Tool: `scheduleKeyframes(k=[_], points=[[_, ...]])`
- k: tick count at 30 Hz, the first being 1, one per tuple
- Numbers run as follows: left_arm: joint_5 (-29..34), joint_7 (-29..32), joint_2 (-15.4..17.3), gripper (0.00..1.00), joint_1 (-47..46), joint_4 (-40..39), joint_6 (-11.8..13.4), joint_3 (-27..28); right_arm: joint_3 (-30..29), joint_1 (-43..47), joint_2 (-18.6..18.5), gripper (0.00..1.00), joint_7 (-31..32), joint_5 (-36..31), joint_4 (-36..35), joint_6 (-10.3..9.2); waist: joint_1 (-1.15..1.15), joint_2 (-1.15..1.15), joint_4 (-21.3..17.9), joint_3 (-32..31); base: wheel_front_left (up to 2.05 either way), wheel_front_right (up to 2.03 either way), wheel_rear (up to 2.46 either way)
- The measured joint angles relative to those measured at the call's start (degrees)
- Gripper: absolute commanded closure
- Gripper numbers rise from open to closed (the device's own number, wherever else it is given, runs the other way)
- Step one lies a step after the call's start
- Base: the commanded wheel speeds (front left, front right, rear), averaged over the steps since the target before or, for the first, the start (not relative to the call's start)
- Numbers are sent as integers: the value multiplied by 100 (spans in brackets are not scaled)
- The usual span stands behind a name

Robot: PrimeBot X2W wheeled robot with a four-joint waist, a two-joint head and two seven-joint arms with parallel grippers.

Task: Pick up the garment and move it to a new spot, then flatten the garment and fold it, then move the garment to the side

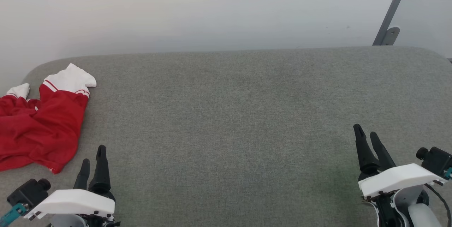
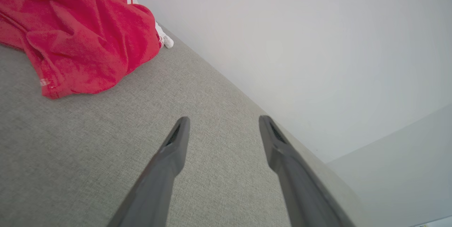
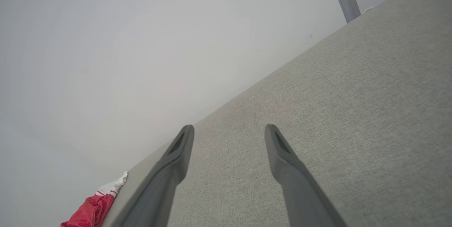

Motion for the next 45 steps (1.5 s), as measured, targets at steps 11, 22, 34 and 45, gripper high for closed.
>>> scheduleKeyframes(k=[11, 22, 34, 45], points=[[720, -162, 30, 0, 27, -110, -22, -18, 64, -10, -81, 0, -176, -634, 1, 0, 0, 0, -11, -7, 0, 0, 0], [1348, -328, 48, 0, 116, -223, -46, -32, 119, -99, -155, 0, -324, -1215, 0, 1, 0, 0, -20, -12, 0, 0, 0], [1993, -501, 52, 0, 175, -342, -54, -49, 230, -122, -235, 0, -503, -1897, 2, 2, 0, 0, -34, -17, 0, 0, 0], [2549, -653, 67, 0, 260, -446, -98, -81, 292, -186, -313, 0, -665, -2497, 16, 3, 0, 0, -51, -34, 0, 0, 0]])
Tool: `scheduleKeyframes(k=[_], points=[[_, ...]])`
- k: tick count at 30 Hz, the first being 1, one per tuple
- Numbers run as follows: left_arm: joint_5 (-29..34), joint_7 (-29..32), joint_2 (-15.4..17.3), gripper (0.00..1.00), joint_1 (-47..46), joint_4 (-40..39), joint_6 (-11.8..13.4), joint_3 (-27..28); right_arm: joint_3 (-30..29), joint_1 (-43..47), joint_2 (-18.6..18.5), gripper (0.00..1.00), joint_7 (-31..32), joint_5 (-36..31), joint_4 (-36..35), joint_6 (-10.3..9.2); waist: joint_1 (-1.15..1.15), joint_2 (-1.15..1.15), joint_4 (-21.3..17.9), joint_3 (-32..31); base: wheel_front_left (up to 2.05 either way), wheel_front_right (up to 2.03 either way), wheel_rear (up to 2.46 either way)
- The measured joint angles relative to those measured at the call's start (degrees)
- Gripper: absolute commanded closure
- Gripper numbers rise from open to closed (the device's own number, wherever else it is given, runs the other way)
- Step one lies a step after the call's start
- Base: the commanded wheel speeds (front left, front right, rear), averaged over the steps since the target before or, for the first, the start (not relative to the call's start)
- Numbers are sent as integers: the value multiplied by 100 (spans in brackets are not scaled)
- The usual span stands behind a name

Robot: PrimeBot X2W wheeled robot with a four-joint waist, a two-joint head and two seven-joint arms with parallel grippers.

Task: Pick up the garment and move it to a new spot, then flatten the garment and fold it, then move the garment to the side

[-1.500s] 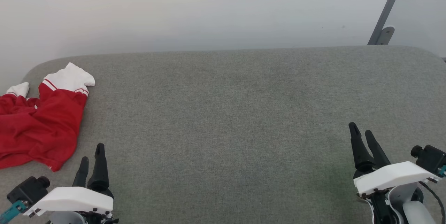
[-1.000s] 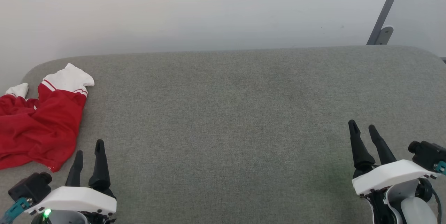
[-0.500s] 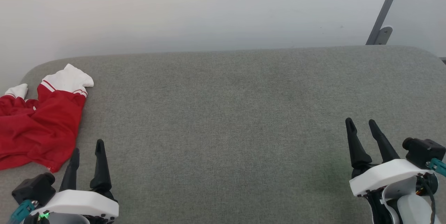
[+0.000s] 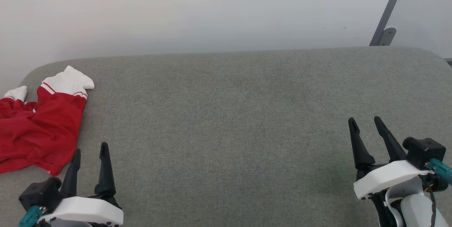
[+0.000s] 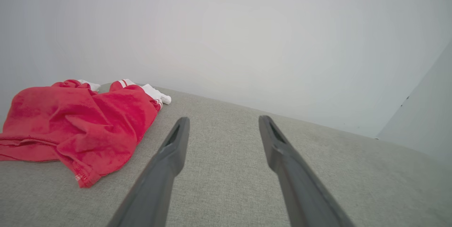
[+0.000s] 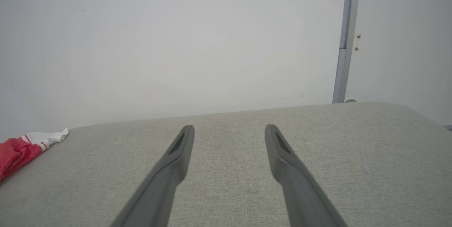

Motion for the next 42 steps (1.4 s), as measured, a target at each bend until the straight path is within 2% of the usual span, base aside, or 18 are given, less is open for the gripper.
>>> scheduleKeyframes(k=[31, 42], points=[[1269, -328, 5, 0, 121, -166, -76, -38, -60, -25, -60, 0, -336, -1413, 9, 7, 0, 0, -47, -55, 0, 0, 0], [1276, -331, -31, 0, 122, -163, -160, 15, -181, -33, -19, 0, -342, -1473, 5, 7, 0, 0, -53, -54, 0, 0, 0]])
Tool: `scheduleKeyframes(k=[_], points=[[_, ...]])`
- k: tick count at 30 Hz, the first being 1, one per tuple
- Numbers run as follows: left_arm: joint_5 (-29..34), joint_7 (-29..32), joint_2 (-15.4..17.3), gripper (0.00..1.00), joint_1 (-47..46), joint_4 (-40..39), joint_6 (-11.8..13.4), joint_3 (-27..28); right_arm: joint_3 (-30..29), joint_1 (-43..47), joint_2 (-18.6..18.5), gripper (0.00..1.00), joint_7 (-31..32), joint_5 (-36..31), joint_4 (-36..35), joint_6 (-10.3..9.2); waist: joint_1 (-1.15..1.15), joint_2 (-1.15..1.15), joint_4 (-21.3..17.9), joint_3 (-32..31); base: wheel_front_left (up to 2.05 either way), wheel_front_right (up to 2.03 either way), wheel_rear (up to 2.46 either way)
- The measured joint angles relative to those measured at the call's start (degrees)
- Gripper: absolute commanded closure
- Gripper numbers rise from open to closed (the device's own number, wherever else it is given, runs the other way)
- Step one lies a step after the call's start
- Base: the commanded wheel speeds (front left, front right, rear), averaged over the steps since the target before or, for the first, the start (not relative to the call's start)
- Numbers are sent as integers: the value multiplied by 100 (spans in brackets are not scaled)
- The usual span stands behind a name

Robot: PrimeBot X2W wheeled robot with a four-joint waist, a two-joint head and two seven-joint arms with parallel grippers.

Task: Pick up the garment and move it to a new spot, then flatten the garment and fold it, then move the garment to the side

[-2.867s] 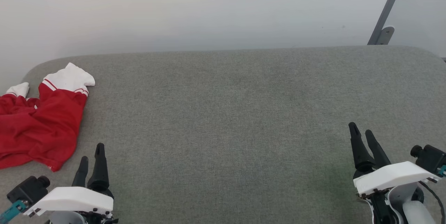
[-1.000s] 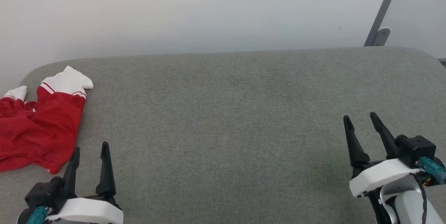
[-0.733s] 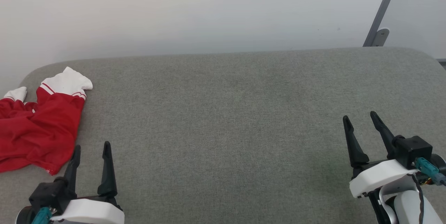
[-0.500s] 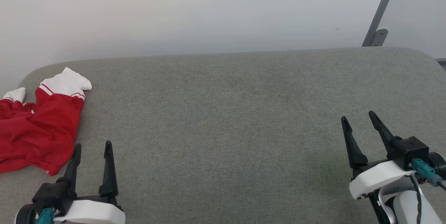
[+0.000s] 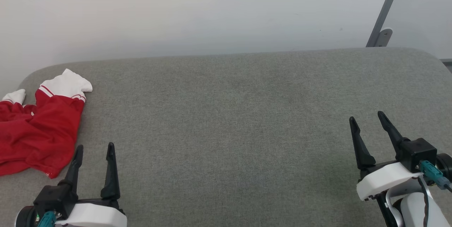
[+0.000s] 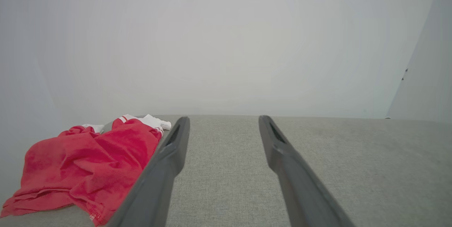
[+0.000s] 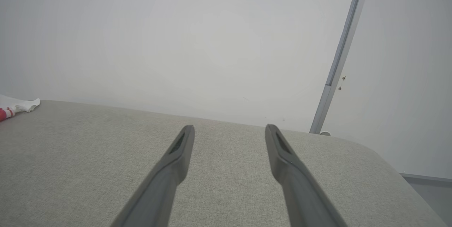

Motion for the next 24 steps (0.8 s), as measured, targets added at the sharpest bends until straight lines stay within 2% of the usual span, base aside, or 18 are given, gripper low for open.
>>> scheduleKeyframes(k=[13, 24], points=[[-174, -3, -71, 0, -46, 265, -114, 37, -10, 13, 88, 0, 0, -1, 42, 0, 0, 0, 202, -35, 0, 0, 0], [-400, 205, -9, 0, -140, 427, 67, 318, 560, -23, 168, 0, -2, 110, 199, 1, 0, 0, 930, -169, 0, 0, 0]])
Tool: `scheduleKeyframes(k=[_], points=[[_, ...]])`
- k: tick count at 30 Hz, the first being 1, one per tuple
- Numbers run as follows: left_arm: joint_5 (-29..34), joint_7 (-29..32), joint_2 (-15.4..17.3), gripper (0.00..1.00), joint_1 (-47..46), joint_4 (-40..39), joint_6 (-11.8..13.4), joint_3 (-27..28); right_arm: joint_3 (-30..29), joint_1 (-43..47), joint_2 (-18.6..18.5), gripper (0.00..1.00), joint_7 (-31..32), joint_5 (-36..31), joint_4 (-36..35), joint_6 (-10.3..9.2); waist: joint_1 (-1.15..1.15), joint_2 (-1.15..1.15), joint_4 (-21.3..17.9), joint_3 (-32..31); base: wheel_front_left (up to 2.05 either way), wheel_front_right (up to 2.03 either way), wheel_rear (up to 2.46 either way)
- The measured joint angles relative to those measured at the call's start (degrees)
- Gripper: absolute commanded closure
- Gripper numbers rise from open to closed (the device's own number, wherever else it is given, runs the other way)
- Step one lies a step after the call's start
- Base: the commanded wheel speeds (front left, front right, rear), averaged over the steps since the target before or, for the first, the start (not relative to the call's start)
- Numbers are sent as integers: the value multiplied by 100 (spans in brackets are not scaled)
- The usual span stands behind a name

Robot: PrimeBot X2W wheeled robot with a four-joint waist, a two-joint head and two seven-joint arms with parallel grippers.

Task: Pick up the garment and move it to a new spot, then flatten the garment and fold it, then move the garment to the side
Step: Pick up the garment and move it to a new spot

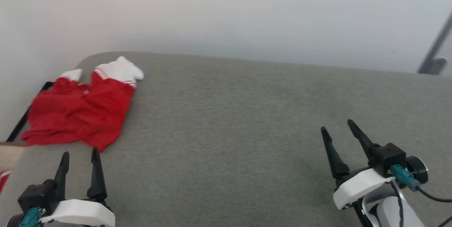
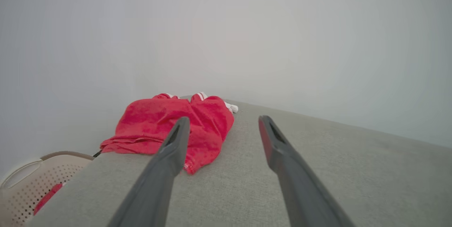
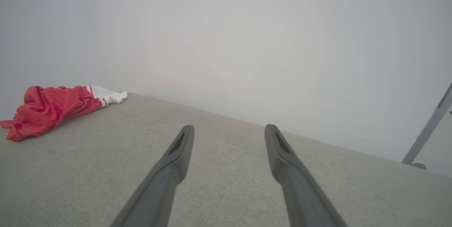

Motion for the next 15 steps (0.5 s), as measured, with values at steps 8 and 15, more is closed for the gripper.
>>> scheduleKeyframes(k=[8, 15], points=[[-29, 75, 73, 0, 66, -35, 132, 83, 449, -123, 5, 0, 0, 167, 67, -1, 0, 0, 762, -136, 0, 0, 0], [-30, 136, 109, 0, 203, -140, 236, 101, 737, -187, 43, 0, -1, 280, 120, -1, 0, 0, 1393, -250, 0, 0, 0]])
